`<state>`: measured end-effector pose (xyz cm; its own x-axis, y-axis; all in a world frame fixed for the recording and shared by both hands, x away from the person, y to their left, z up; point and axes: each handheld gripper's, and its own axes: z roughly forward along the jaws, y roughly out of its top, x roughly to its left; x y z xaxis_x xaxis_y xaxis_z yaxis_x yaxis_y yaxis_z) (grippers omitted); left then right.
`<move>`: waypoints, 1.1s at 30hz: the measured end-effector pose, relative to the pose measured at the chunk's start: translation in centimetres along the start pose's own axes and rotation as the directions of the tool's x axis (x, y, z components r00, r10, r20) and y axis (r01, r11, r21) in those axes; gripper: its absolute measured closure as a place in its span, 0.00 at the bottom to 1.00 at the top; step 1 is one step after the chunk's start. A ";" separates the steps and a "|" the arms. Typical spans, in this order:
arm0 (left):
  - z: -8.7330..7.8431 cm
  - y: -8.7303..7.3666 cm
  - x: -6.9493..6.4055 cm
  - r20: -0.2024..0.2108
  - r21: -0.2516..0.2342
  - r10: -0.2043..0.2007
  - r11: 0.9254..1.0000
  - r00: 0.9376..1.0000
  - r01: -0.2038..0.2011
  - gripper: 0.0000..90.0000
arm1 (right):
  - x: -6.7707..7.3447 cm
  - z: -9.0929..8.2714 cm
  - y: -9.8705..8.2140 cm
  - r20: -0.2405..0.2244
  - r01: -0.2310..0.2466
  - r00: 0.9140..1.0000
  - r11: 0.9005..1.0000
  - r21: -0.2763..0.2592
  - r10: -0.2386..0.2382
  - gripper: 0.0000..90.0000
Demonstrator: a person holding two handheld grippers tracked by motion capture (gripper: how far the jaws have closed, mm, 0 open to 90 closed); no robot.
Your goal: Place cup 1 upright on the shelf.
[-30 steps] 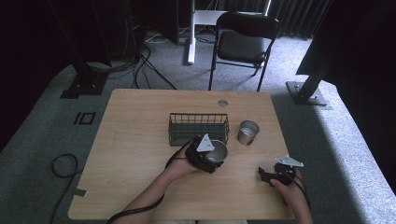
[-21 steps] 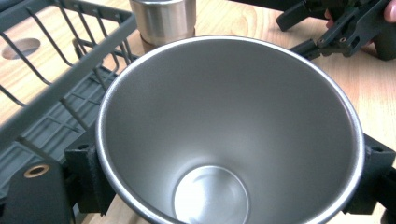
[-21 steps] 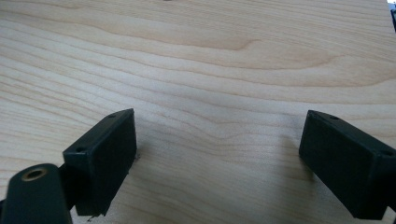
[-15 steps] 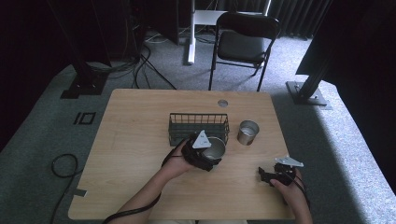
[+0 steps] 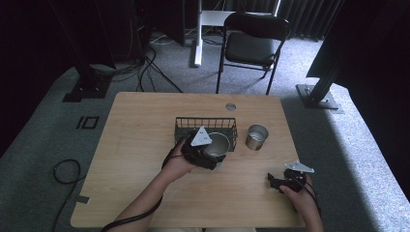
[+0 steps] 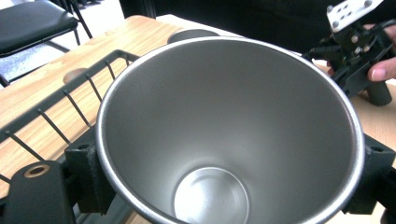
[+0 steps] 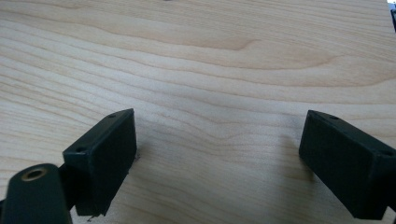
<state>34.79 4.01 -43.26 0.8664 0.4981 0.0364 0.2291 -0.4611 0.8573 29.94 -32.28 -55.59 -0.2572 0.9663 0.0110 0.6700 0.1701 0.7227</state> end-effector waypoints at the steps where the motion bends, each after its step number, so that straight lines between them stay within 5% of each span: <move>1: -0.1 0.2 0.0 -0.004 0.003 0.001 1.000 1.000 -0.001 0.16 | 0.0 0.0 0.0 0.000 0.000 1.000 1.000 0.001 0.000 0.12; 23: -3.8 3.0 2.1 -0.115 -0.071 -0.071 0.996 0.991 0.063 0.16 | 0.0 0.0 0.0 0.000 -0.001 1.000 1.000 -0.001 0.001 0.12; 27: -4.3 3.4 2.5 -0.141 -0.084 -0.082 0.994 0.987 0.071 0.16 | 0.0 0.0 0.0 0.000 -0.001 1.000 1.000 -0.001 0.001 0.12; 33: -5.2 4.2 3.4 -0.204 -0.118 -0.119 0.988 0.972 0.097 0.16 | 0.0 0.0 0.0 0.000 -0.001 1.000 1.000 -0.001 0.001 0.12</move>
<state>36.37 7.53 -36.85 0.7240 0.6888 0.0376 0.2579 -0.3208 0.9114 29.94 -32.27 -55.59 -0.2563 0.9665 0.0115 0.6698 0.1690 0.7230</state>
